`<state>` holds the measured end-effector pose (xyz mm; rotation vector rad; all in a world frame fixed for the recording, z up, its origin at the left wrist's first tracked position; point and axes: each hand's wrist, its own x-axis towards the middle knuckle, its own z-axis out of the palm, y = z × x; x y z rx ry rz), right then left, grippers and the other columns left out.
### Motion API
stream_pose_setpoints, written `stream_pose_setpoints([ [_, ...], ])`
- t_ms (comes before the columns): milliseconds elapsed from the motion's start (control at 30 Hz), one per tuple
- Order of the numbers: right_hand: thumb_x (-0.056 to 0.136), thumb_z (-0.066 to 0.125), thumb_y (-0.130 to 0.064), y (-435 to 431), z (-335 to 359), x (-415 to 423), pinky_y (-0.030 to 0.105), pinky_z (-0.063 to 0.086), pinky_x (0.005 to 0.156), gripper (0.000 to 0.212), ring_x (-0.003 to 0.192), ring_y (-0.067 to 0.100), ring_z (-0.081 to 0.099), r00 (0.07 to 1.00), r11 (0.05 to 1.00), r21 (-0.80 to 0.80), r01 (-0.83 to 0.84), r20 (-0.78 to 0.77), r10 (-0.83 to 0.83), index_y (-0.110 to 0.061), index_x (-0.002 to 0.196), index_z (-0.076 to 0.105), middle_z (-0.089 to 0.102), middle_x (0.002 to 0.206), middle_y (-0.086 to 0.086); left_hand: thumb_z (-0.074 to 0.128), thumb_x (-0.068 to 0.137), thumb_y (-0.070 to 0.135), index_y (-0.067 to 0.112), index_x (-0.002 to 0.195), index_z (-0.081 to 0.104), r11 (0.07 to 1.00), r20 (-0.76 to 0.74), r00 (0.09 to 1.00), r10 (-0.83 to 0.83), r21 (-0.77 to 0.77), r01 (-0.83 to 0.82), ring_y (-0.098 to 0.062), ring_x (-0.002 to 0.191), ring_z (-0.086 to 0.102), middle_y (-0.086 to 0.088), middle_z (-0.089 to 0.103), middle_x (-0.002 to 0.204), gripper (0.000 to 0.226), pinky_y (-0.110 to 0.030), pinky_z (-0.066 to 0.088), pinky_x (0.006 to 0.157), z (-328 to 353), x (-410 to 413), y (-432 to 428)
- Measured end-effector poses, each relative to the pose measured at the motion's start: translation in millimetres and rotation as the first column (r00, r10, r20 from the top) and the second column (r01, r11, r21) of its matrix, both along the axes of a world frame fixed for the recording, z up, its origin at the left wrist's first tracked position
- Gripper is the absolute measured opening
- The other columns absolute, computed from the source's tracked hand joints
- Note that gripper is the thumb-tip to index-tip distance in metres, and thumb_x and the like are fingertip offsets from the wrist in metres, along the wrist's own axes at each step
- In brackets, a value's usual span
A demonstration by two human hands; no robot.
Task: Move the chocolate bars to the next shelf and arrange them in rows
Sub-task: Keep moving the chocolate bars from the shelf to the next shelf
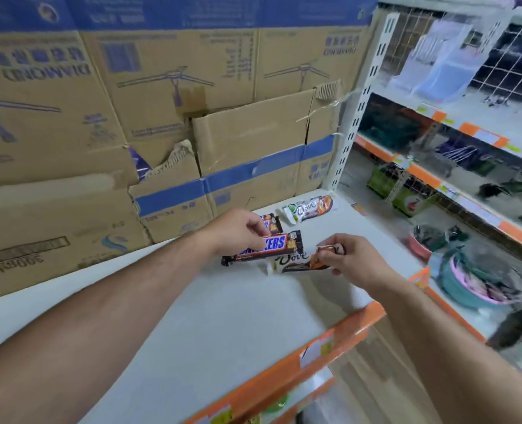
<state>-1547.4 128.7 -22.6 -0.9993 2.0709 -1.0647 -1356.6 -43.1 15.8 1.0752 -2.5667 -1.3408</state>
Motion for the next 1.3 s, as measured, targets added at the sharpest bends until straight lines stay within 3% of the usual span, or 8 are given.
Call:
stream_pose_setpoints([
  [167,0.086,0.071,-0.013,-33.9,-6.1,-73.6,0.028,0.046,0.058,0.003,0.059,0.009,0.055,0.999,0.998,-0.03,-0.047,-0.002,0.047,-0.015,0.085,0.069,0.066,0.07,-0.003,0.073,0.082,0.016,0.023,0.095,0.073,0.994,0.063,0.992,0.108,-0.008,-0.108,-0.011,0.079,0.065,0.009,0.071,0.085,0.015,-0.03,0.052,0.074,3.4,-40.7,4.3],
  [267,0.086,0.071,-0.019,-55.7,-14.8,-106.8,0.026,0.044,0.058,0.003,0.064,0.012,0.06,0.991,0.994,-0.01,-0.105,-0.085,0.104,-0.02,0.084,0.069,0.069,0.079,0.0,0.074,0.08,0.017,0.027,0.09,0.072,0.985,0.115,0.979,0.17,0.002,-0.171,-0.014,0.086,0.068,0.011,0.073,0.086,0.013,-0.036,0.054,0.084,-0.2,-57.2,8.0],
  [433,0.087,0.069,-0.023,-80.4,-24.4,-132.6,0.024,0.041,0.071,0.008,0.083,0.016,0.061,0.967,0.988,-0.005,-0.154,-0.207,0.15,-0.029,0.092,0.067,0.067,0.092,-0.006,0.073,0.081,0.016,0.026,0.089,0.073,0.951,0.13,0.947,0.293,0.057,-0.302,-0.01,0.077,0.065,0.011,0.073,0.083,0.013,-0.028,0.051,0.071,-5.8,-71.6,20.9],
  [700,0.088,0.064,-0.032,-90.6,-36.0,-134.1,0.03,0.039,0.07,0.023,0.098,0.026,0.058,0.91,0.995,-0.024,-0.094,-0.408,0.077,-0.026,0.11,0.066,0.053,0.112,0.005,0.071,0.083,0.015,0.028,0.093,0.071,0.916,0.204,0.901,0.383,0.045,-0.4,-0.005,0.07,0.061,0.013,0.069,0.08,0.017,-0.018,0.044,0.057,-9.9,-72.1,34.3],
  [867,0.087,0.065,-0.037,-87.8,-44.8,-129.3,0.033,0.045,0.069,0.028,0.097,0.028,0.059,0.889,0.995,-0.087,-0.041,-0.458,-0.003,-0.025,0.112,0.062,0.048,0.118,0.004,0.073,0.083,0.016,0.028,0.093,0.071,0.89,0.198,0.877,0.439,0.042,-0.455,-0.007,0.076,0.065,0.011,0.071,0.082,0.016,-0.022,0.049,0.062,-14.3,-66.8,39.5],
  [1033,0.087,0.065,-0.038,-86.3,-47.9,-129.1,0.032,0.042,0.069,0.03,0.095,0.031,0.06,0.879,0.994,-0.099,-0.049,-0.477,-0.004,-0.024,0.113,0.059,0.046,0.12,0.004,0.073,0.082,0.015,0.027,0.095,0.071,0.888,0.203,0.874,0.441,0.041,-0.458,-0.011,0.089,0.069,0.009,0.072,0.087,0.018,-0.033,0.056,0.086,-20.5,-57.4,48.0],
  [1233,0.085,0.066,-0.034,-76.9,-39.3,-110.1,0.038,0.047,0.072,0.038,0.104,0.034,0.055,0.877,0.989,-0.143,0.042,-0.469,-0.106,-0.013,0.114,0.054,0.046,0.119,0.01,0.072,0.084,0.014,0.026,0.096,0.071,0.897,0.186,0.883,0.431,0.019,-0.442,-0.014,0.091,0.069,0.006,0.072,0.09,0.018,-0.032,0.056,0.083,-14.1,-33.7,47.1],
  [1300,0.083,0.066,-0.032,-61.4,-40.1,-90.2,0.038,0.047,0.071,0.034,0.101,0.033,0.052,0.805,0.988,-0.136,-0.066,-0.593,-0.028,-0.011,0.107,0.055,0.051,0.108,0.011,0.071,0.084,0.013,0.027,0.095,0.071,0.905,0.183,0.889,0.419,-0.006,-0.426,-0.013,0.09,0.068,0.007,0.071,0.09,0.018,-0.033,0.056,0.082,-13.0,-24.0,43.6],
])
